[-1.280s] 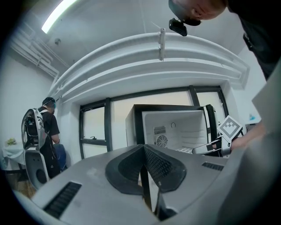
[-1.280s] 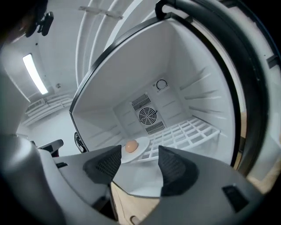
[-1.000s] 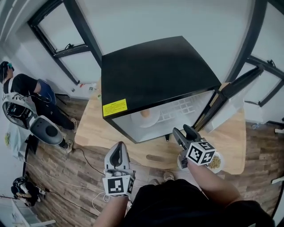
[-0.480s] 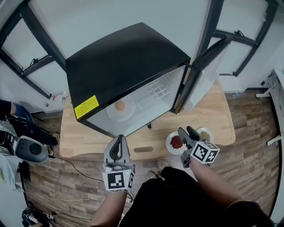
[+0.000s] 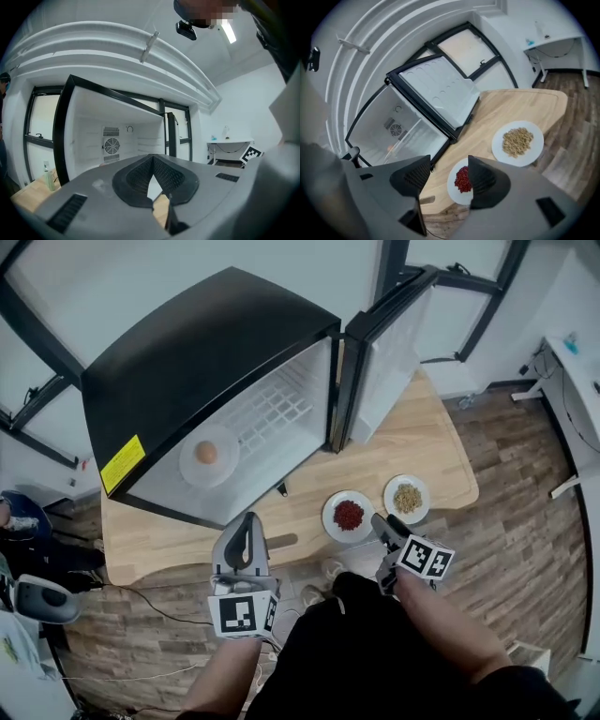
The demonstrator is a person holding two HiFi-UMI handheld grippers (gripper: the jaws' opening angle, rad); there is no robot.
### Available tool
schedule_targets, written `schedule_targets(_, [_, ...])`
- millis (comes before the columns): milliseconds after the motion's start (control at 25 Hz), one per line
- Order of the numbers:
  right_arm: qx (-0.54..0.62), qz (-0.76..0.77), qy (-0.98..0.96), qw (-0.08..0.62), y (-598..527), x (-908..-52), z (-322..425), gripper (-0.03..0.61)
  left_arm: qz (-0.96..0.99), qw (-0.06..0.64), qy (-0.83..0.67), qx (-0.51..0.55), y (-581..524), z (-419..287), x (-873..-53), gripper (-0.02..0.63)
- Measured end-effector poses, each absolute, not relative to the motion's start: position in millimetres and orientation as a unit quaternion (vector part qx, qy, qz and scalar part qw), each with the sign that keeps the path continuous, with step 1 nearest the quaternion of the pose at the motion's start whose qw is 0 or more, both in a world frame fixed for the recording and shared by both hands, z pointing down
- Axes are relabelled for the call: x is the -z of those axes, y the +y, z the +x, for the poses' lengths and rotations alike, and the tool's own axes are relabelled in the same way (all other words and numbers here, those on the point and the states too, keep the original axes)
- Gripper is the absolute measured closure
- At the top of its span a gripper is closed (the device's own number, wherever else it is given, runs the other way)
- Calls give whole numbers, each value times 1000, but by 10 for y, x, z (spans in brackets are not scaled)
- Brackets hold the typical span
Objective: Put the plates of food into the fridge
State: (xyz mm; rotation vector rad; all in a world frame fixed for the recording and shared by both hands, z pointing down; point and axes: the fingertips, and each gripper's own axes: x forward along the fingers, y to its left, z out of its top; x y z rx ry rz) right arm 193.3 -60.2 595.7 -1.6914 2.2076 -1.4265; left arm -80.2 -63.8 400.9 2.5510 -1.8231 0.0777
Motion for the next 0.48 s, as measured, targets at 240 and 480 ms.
schedule_targets(240, [517,-556,650,32,-351,-6423,2077,312,821,-11,-569,-41,-625,-684,-4010,609])
schedule_targets(480, [561,-554,613,50,-273,-6859,2105,328,814,-20,-578,-56,-680,-803,-3976,609])
